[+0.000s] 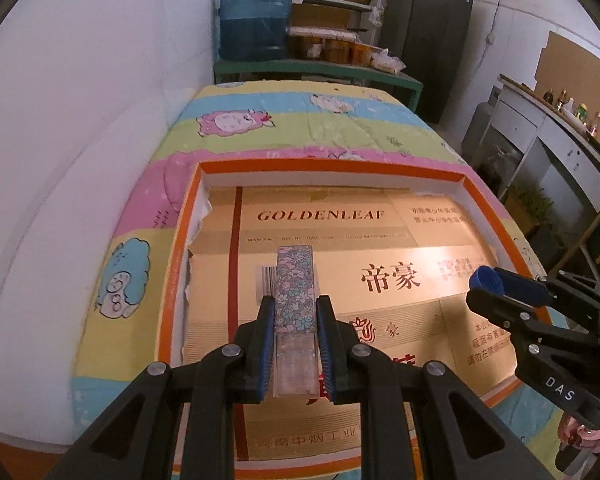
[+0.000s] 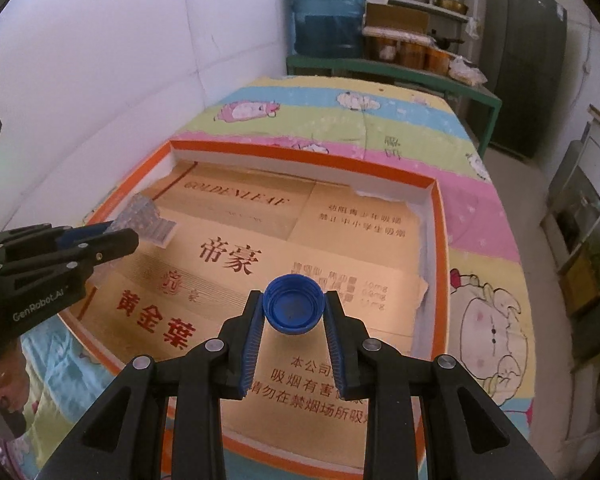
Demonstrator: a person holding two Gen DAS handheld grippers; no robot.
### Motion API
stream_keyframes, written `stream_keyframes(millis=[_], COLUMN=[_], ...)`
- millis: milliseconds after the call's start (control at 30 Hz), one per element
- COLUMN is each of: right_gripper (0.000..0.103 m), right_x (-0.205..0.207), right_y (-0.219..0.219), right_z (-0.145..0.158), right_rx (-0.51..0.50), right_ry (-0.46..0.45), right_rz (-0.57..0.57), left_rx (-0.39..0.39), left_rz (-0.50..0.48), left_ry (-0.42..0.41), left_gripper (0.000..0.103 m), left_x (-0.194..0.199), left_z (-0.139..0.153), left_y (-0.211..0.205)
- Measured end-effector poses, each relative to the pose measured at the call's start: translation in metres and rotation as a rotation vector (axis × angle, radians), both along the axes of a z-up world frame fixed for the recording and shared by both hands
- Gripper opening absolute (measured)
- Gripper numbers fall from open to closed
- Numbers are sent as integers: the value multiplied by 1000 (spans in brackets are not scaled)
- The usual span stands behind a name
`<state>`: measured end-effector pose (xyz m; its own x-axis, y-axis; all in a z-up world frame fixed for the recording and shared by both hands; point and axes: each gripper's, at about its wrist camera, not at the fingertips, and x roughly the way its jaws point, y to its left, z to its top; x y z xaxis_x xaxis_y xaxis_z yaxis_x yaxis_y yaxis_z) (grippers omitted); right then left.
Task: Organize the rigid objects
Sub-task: 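Carry the clear box with the left gripper while the right carries the blue cap into the tray, then open the left gripper over the tray while the right gripper releases the blue cap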
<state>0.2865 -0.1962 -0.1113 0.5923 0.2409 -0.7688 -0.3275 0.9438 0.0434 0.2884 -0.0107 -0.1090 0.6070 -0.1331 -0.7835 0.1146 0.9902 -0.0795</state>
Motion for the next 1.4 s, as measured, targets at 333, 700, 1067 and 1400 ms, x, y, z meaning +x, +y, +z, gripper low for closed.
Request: stream_keyframes(millis=[333, 700, 1067, 1400], right_gripper=[30, 36, 50, 50], right_x=[10, 10, -18, -82], right_y=[1, 1, -4, -3], right_z=[-14, -19, -2, 29], right_rx=[-22, -31, -26, 0], right_ry=[38, 45, -29, -122], right_rz=[-5, -17, -83, -167], left_rx=[9, -35, 9, -55], left_rz=[-9, -92, -52, 21], left_ry=[38, 22, -84, -155], left_gripper=[20, 52, 63, 63], left_x=[9, 7, -29, -87], left_z=[-17, -22, 1, 34], left_y=[-2, 1, 3, 13])
